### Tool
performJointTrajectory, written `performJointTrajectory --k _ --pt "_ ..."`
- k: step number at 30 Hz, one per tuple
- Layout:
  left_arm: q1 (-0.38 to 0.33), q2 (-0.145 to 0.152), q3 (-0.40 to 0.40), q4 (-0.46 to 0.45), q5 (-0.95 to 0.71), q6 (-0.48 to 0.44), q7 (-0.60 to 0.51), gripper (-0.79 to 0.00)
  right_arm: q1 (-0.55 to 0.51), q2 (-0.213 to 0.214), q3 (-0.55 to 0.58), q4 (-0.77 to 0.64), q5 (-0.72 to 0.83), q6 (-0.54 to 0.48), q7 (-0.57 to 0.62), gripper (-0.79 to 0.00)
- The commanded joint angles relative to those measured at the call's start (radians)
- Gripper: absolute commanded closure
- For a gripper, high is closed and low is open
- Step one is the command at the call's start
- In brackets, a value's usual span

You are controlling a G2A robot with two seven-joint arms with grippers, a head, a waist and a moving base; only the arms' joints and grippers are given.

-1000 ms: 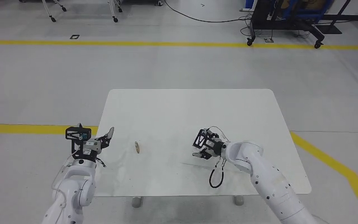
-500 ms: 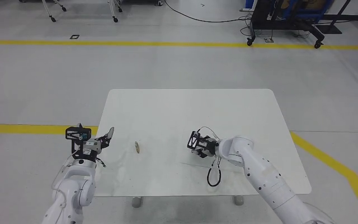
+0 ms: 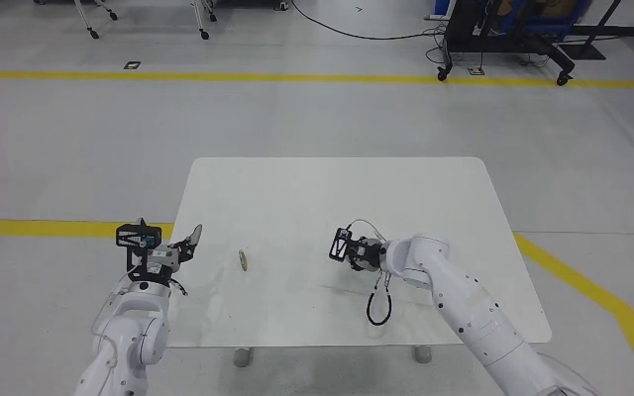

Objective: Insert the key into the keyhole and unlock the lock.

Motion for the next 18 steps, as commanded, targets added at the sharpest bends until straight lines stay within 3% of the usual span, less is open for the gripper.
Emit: performJointTrajectory --k 1,8,14,18 --pt "0.0 0.0 0.0 0.0 0.0 0.0 0.0 -0.785 -0.008 0.006 0.017 -0.018 -0.004 -0.014 -0.018 0.0" --pt "0.0 0.0 0.0 0.0 0.0 0.0 0.0 -0.785 -0.058 0.029 0.1 -0.047 0.041 -0.096 -0.223 0.0" --pt "0.0 0.0 0.0 0.0 0.0 0.0 0.0 -0.785 -0.08 0.037 0.171 0.079 0.267 -0.246 -0.499 0.0" --pt "0.0 0.0 0.0 0.0 0.0 0.0 0.0 -0.785 -0.062 0.034 0.172 0.176 0.389 -0.323 -0.559 0.0"
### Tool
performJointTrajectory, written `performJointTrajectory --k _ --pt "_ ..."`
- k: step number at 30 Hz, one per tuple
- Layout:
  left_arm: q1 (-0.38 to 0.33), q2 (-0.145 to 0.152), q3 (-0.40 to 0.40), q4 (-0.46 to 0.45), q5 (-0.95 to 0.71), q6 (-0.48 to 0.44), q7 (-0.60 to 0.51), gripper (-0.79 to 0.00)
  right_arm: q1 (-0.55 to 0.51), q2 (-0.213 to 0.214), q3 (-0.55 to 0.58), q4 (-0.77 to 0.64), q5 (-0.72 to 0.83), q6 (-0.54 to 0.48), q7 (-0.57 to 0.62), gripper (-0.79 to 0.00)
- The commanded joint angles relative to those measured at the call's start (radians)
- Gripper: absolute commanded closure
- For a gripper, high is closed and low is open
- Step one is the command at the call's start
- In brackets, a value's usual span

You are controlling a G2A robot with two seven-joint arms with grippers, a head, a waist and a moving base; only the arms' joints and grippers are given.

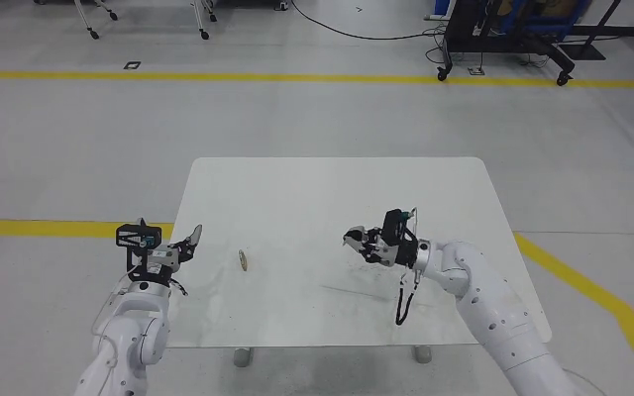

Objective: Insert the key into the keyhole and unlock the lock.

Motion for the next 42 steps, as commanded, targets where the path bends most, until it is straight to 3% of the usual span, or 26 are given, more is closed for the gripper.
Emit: performJointTrajectory --k 1,16,21,29,33,35,42 --pt "0.0 0.0 0.0 0.0 0.0 0.0 0.0 -0.785 0.014 0.0 -0.006 0.025 0.034 -0.017 -0.004 0.0" --pt "-0.01 -0.002 0.015 -0.005 -0.022 -0.013 -0.002 -0.785 0.01 -0.002 -0.014 0.031 0.049 -0.013 -0.01 0.0" --pt "-0.085 -0.015 0.132 0.008 -0.243 -0.213 -0.049 -0.785 0.056 -0.022 -0.14 0.121 0.272 -0.017 -0.109 0.0" --pt "-0.28 -0.042 0.273 0.17 -0.704 -0.411 -0.218 -0.785 0.18 -0.049 -0.36 0.27 0.67 -0.017 -0.101 0.0" --pt "-0.375 -0.055 0.352 0.236 -0.719 -0.42 -0.261 -0.785 0.212 -0.048 -0.412 0.281 0.783 -0.017 -0.058 0.0" --pt "-0.375 -0.055 0.352 0.236 -0.719 -0.42 -0.261 -0.785 0.209 -0.047 -0.423 0.26 0.865 -0.017 -0.055 0.0" --pt "-0.375 -0.055 0.352 0.236 -0.719 -0.42 -0.261 -0.785 0.209 -0.047 -0.423 0.26 0.865 -0.017 -0.055 0.0"
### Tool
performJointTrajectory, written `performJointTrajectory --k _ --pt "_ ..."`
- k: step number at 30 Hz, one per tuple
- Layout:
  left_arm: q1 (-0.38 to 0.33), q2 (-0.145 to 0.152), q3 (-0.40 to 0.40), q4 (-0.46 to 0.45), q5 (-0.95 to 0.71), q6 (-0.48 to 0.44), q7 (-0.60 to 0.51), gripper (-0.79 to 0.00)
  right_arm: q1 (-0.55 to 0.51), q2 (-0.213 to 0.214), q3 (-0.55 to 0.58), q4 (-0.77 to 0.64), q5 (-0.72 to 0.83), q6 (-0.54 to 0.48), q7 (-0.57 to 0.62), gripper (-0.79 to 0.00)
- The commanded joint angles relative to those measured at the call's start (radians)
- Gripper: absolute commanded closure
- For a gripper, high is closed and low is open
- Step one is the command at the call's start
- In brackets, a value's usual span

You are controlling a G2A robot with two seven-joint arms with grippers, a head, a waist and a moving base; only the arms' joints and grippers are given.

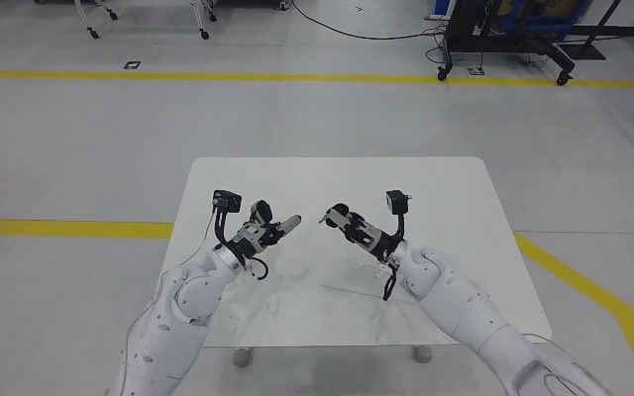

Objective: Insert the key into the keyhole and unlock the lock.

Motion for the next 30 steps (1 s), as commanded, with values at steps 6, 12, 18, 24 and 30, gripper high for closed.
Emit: performJointTrajectory --k 6,12,18,24,30 --pt "0.008 0.0 -0.004 -0.009 0.011 0.009 0.029 -0.785 0.0 0.0 0.0 0.0 0.001 0.0 0.0 0.0" --pt "0.018 -0.015 0.02 0.103 -0.331 -0.162 0.066 -0.785 -0.039 -0.003 0.017 -0.006 0.066 0.018 -0.011 0.0" --pt "-0.054 -0.024 0.07 0.27 -0.792 -0.368 -0.151 -0.785 -0.069 -0.008 0.025 -0.011 0.271 0.0 0.058 0.0" --pt "-0.148 -0.027 0.124 0.419 -1.139 -0.435 -0.494 -0.785 -0.078 -0.011 0.027 -0.009 0.47 0.0 0.2 0.0" --pt "-0.197 -0.035 0.158 0.502 -1.218 -0.508 -0.631 -0.785 -0.073 -0.018 0.03 0.005 0.569 0.0 0.311 0.0"
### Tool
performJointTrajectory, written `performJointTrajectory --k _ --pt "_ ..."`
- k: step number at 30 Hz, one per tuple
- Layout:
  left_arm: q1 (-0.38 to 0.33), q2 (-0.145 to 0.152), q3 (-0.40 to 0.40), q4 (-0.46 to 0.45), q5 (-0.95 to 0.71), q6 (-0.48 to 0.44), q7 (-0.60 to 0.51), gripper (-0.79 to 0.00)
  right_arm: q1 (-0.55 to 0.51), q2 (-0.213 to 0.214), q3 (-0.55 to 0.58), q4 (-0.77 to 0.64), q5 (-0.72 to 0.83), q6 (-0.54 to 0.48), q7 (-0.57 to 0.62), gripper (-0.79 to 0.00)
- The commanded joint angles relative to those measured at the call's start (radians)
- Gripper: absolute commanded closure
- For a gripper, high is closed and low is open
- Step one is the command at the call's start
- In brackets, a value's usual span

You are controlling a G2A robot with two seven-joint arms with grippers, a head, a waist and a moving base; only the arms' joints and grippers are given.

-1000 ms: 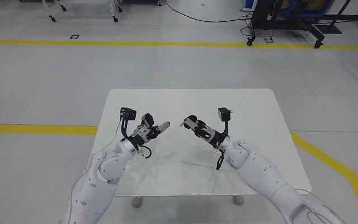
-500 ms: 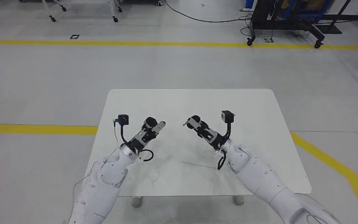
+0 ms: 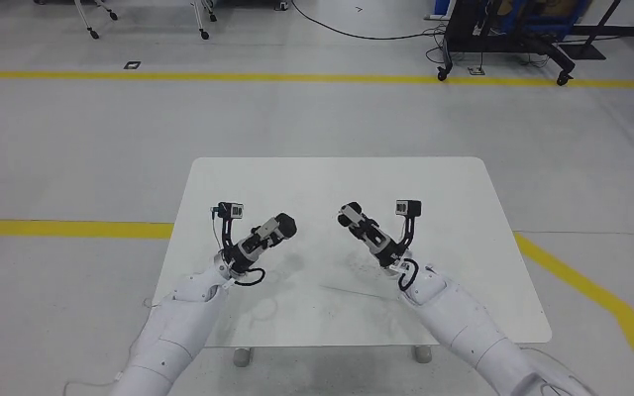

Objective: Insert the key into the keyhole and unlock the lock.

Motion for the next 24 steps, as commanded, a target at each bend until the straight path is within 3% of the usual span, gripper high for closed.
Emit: performJointTrajectory --k 1,3,8,18,21,24 --pt "-0.01 -0.001 0.007 0.011 0.009 -0.01 -0.014 -0.785 0.001 -0.002 0.001 0.001 0.02 0.0 0.024 0.0" --pt "-0.02 0.001 0.009 0.024 0.05 -0.019 -0.004 -0.782 0.002 -0.006 0.001 0.003 0.043 0.0 0.053 0.0" --pt "-0.026 0.004 0.028 0.011 0.104 -0.044 0.021 -0.677 0.015 -0.02 -0.018 0.021 0.063 0.012 0.117 0.0" --pt "-0.051 0.002 0.061 0.031 0.2 -0.067 0.058 -0.717 0.041 -0.054 -0.052 0.061 0.017 0.03 0.151 0.0" --pt "-0.055 0.0 0.068 0.034 0.212 -0.069 0.069 -0.671 0.047 -0.061 -0.047 0.078 -0.042 0.028 0.125 0.0" --pt "-0.057 0.0 0.073 0.038 0.236 -0.069 0.076 -0.566 0.048 -0.069 -0.043 0.087 -0.088 0.027 0.091 0.0"
